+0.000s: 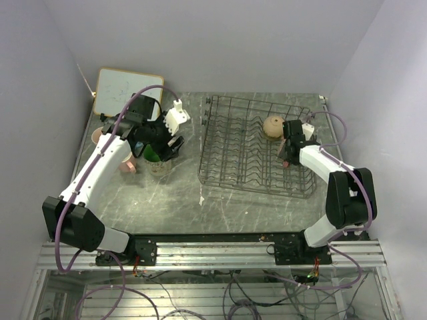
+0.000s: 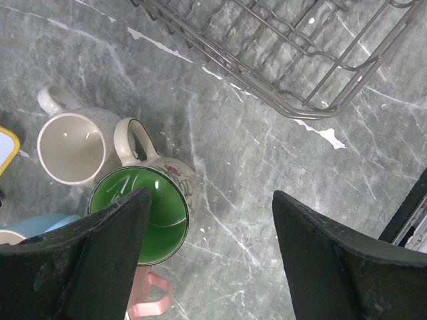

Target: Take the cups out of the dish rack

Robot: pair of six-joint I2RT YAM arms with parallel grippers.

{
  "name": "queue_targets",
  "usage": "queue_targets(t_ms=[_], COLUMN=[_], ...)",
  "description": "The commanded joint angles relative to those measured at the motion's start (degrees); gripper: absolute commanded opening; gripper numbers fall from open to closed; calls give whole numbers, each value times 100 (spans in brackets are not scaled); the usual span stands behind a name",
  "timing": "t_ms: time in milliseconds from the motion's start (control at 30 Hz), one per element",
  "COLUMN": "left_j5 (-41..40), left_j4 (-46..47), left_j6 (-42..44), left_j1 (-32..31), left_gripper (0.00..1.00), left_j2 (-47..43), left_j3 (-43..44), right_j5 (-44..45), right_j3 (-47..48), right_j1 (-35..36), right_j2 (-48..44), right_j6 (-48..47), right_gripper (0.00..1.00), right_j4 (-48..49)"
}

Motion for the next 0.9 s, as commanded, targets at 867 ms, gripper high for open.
queue_targets(t_ms=[867], left_j5=[390], left_j4=[1169], left_j6=[845], left_j1=[5], left_gripper=[96], left_j2=[-887], left_j3=[-981], right_j5=[-1193], right_j3=[1066], right_j1=[1074], right_j2=[-1577], right_j6=[817], right_gripper=[0], right_j4=[-674])
